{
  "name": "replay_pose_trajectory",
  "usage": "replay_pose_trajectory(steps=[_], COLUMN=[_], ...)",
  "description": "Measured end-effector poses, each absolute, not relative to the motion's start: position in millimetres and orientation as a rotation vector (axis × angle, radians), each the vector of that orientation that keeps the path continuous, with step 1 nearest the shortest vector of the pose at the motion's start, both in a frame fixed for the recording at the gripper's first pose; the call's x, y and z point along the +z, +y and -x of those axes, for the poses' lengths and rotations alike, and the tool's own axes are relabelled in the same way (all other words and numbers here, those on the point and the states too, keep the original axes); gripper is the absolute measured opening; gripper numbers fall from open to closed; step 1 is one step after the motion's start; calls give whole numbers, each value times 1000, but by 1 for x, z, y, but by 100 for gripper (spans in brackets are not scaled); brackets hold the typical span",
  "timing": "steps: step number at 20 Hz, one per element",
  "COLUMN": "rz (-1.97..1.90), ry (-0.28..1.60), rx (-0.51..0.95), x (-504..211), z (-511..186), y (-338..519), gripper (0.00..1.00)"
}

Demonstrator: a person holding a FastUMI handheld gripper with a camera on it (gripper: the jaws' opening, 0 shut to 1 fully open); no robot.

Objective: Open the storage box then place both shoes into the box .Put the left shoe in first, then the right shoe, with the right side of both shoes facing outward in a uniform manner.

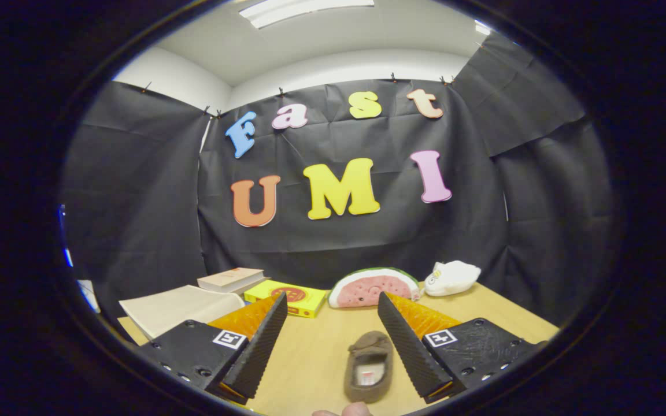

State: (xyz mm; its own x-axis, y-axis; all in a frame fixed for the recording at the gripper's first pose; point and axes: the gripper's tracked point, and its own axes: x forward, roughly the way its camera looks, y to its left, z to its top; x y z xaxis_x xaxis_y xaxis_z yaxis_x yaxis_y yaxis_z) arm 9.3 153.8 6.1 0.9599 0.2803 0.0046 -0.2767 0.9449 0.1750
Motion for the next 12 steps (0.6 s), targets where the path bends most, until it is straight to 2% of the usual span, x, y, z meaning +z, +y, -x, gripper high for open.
replay_pose_trajectory(steps=[6, 12], rz=[-264, -417], ry=[115, 307], rx=[461, 607], x=[-24, -61], z=[-4, 9], y=[260, 344], gripper=[95, 95])
